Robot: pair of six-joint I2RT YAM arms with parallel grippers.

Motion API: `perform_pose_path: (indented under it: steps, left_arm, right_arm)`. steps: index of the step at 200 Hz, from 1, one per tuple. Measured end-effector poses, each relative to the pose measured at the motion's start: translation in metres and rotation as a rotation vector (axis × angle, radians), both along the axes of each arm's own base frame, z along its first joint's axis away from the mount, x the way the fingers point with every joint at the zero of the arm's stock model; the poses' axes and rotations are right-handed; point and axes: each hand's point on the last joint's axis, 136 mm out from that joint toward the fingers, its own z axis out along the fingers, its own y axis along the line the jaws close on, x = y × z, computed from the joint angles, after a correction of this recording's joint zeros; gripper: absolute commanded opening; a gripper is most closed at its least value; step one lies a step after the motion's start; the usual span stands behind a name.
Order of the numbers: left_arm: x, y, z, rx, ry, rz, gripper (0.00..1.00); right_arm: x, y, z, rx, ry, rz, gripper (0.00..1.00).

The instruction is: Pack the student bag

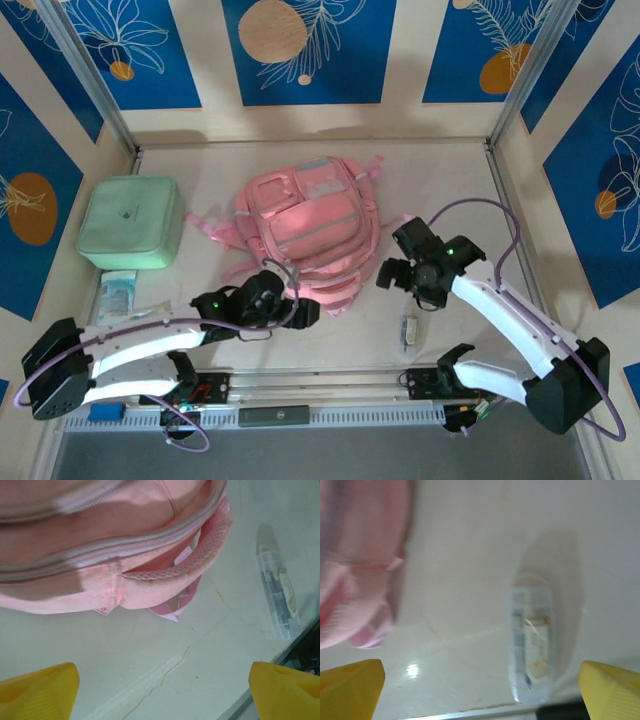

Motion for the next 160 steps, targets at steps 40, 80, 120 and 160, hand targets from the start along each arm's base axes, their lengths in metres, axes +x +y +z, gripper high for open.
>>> perform_pose_path:
  steps: [40, 80, 120, 160]
  left_arm:
    - [0.002, -0.018, 0.002, -0.009, -0.025, -0.002, 0.94]
    - [0.007, -0.018, 0.004, -0.020, -0.038, 0.028, 0.98]
    - [0.012, -0.014, 0.010, -0.030, -0.060, 0.062, 0.99]
    - [0.013, -0.008, 0.014, -0.037, -0.077, 0.082, 1.00]
  right_arm:
    - [-0.036, -0.018, -0.039, -0.071, 0.124, -0.106, 0.99]
    - [-0.054, -0.023, -0.066, -0.091, 0.176, -0.173, 0.99]
    - [-0.054, -0.012, -0.081, -0.064, 0.186, -0.183, 0.99]
    - [-0.049, 0.004, -0.090, -0.045, 0.188, -0.184, 0.99]
